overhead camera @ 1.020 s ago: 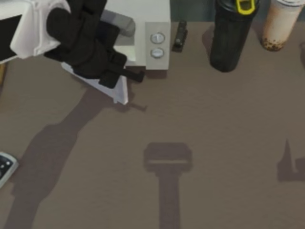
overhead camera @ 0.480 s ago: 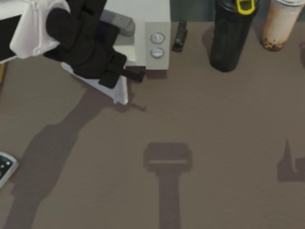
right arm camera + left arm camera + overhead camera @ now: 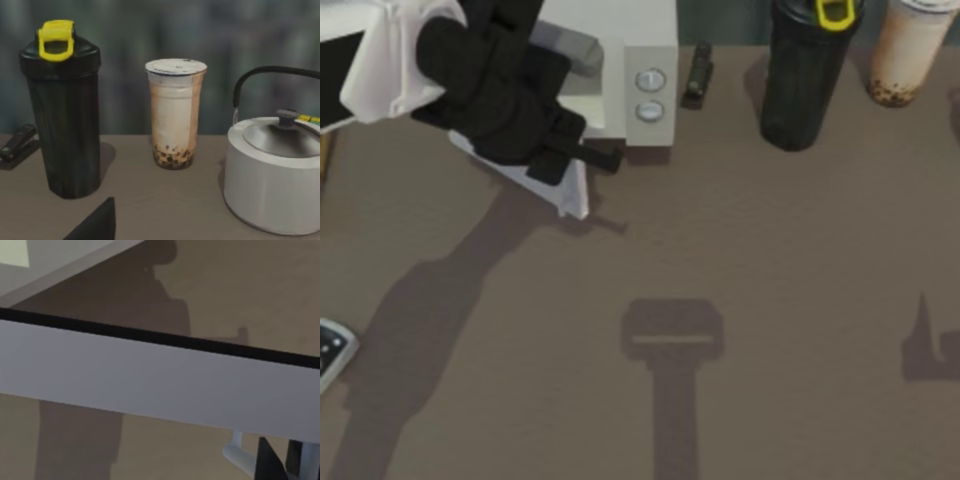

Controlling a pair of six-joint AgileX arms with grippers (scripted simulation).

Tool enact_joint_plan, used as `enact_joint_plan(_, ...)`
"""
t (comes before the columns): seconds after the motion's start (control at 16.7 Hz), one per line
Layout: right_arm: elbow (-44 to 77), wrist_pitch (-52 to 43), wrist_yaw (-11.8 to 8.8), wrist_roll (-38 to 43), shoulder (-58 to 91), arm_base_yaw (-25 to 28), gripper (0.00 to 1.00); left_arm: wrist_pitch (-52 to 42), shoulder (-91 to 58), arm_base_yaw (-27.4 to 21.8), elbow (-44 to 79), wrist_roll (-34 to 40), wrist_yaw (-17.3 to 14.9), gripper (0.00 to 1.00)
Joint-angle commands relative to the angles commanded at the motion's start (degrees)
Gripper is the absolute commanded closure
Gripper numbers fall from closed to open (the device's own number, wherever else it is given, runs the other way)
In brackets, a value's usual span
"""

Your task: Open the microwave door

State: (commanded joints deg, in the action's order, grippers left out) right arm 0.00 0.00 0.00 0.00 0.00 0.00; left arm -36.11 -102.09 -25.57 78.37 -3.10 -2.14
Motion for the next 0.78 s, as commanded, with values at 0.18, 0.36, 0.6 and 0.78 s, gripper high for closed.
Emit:
enact_joint_plan(0.18,0.0,0.0,0.0,0.0,0.0,0.0,0.0,-0.1,1.2,1.2,-1.4,-3.1,-1.6,1.0)
enact_joint_plan(0.36,0.0,0.0,0.0,0.0,0.0,0.0,0.0,-0.4,2.7,2.8,-3.5,-7.3,-3.8,1.0)
enact_joint_plan(0.6,0.0,0.0,0.0,0.0,0.0,0.0,0.0,-0.1,3.5,3.3,-3.9,-8.7,-4.6,1.0)
enact_joint_plan(0.78,0.0,0.0,0.0,0.0,0.0,0.0,0.0,-0.1,3.5,3.3,-3.9,-8.7,-4.6,1.0)
